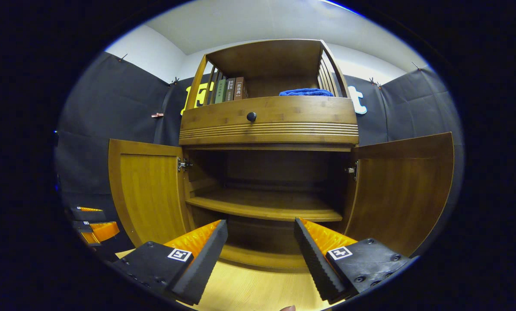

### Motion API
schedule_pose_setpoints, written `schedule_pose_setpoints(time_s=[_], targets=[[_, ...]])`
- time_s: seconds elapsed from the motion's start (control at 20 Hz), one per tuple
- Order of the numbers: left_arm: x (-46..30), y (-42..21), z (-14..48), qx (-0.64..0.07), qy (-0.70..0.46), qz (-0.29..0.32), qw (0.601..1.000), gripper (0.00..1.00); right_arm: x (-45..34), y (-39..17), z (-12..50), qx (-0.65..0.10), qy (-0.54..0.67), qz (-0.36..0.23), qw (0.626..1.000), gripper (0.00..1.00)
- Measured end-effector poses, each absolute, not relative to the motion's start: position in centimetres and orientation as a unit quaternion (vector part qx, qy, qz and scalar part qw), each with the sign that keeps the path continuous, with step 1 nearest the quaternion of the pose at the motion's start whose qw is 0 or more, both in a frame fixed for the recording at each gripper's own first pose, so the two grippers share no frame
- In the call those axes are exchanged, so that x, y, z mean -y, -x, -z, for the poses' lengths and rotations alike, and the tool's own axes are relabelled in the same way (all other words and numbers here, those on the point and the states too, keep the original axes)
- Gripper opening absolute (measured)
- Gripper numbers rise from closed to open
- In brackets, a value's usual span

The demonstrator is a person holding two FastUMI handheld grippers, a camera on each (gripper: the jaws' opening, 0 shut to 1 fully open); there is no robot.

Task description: Open the right door of the double-door shoe cabinet with the right hand, and open the left door with the left hand.

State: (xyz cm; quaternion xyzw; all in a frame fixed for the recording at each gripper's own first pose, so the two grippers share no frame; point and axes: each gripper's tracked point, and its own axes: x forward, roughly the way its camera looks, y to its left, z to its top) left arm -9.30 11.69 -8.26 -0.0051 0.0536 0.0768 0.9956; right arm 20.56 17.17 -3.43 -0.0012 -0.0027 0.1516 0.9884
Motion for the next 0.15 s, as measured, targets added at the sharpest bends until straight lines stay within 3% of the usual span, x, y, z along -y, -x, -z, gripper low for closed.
schedule_pose_setpoints(time_s=[0.15], targets=[[-11.89,9.26,8.36,-0.055,0.004,-0.077,0.996,0.95,-17.68,-20.58,3.61,-0.001,0.000,-0.155,0.988,0.96]])
